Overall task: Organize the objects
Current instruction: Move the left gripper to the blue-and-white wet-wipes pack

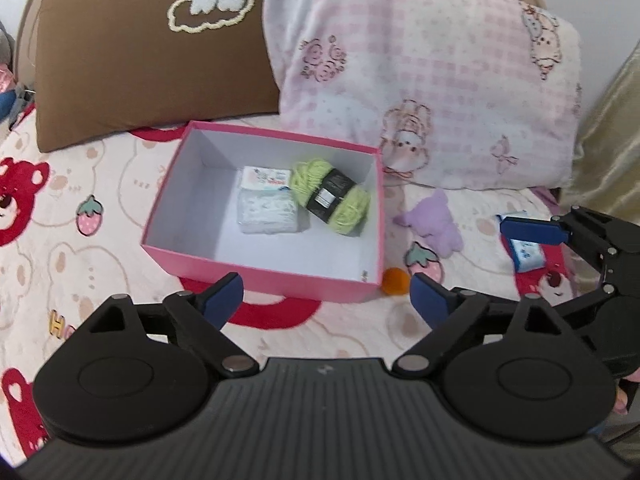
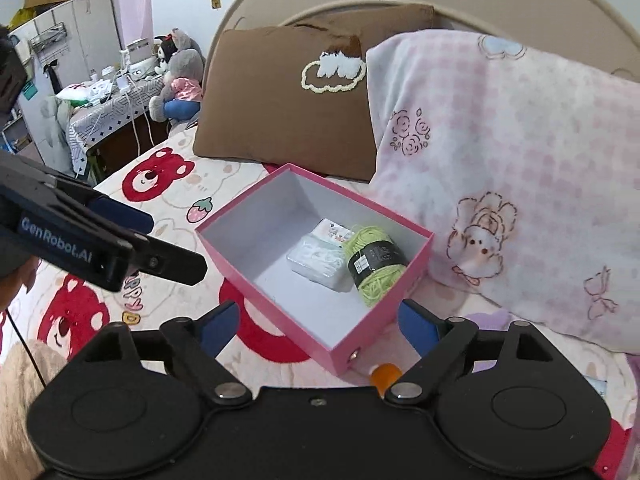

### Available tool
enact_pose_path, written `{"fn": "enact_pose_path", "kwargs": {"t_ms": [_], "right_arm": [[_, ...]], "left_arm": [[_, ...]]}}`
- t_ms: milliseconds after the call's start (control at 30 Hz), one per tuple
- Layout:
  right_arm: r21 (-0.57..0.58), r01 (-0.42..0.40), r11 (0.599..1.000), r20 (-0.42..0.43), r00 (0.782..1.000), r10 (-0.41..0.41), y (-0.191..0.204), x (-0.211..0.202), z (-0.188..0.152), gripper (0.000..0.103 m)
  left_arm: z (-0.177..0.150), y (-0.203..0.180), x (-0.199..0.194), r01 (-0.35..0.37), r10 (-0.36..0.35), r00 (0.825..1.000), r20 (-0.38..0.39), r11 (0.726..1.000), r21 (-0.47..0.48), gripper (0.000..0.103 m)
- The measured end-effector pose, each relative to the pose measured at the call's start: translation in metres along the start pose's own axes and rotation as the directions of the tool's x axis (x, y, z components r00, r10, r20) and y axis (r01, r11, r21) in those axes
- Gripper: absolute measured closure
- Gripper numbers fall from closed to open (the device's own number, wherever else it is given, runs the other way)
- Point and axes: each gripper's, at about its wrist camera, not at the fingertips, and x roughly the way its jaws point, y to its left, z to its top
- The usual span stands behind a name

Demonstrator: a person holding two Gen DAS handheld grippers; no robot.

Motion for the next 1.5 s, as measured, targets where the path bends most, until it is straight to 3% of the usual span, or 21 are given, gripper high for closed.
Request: {"fn": "enact_pose_path", "kwargs": {"t_ms": [433, 633, 733, 900, 1133, 1500], "right_arm": [[-0.025, -0.002, 1.000, 0.048, 0.999, 0.003, -0.009, -0.052, -0.040, 0.014], [0.021, 0.044, 0.999, 0.121, 0.992, -0.046, -0.019, -0.074, -0.061, 0.014], [0.038, 0.033, 0.999, 0.108, 0.994, -0.037, -0.030, -0.079, -0.072, 0.013], [0.095, 0.078, 0.992, 0.092, 0.992, -0.087, -0.053, -0.083, -0.093, 0.013], [0.116, 0.124, 0.985, 0.055, 0.990, -0.131, -0.082, -0.085, -0.125, 0.013], [0.171, 0.218, 0.961, 0.009, 0.975, -0.223, -0.136, -0.073, -0.168, 0.013]], "left_arm": [[-0.024, -0.027, -0.023, 0.093, -0.089, 0.995, -0.050, 0.993, 0.070, 0.010], [-0.039, -0.049, -0.021, 0.126, -0.117, 0.989, -0.089, 0.987, 0.100, 0.010], [-0.043, -0.059, -0.018, 0.138, -0.127, 0.986, -0.104, 0.984, 0.115, 0.010], [-0.051, -0.084, -0.007, 0.178, -0.161, 0.979, -0.121, 0.974, 0.141, 0.010], [-0.056, -0.106, 0.027, 0.267, -0.241, 0.946, -0.216, 0.959, 0.099, 0.010], [-0.049, -0.155, 0.085, 0.339, -0.307, 0.917, -0.256, 0.937, 0.089, 0.010]]}}
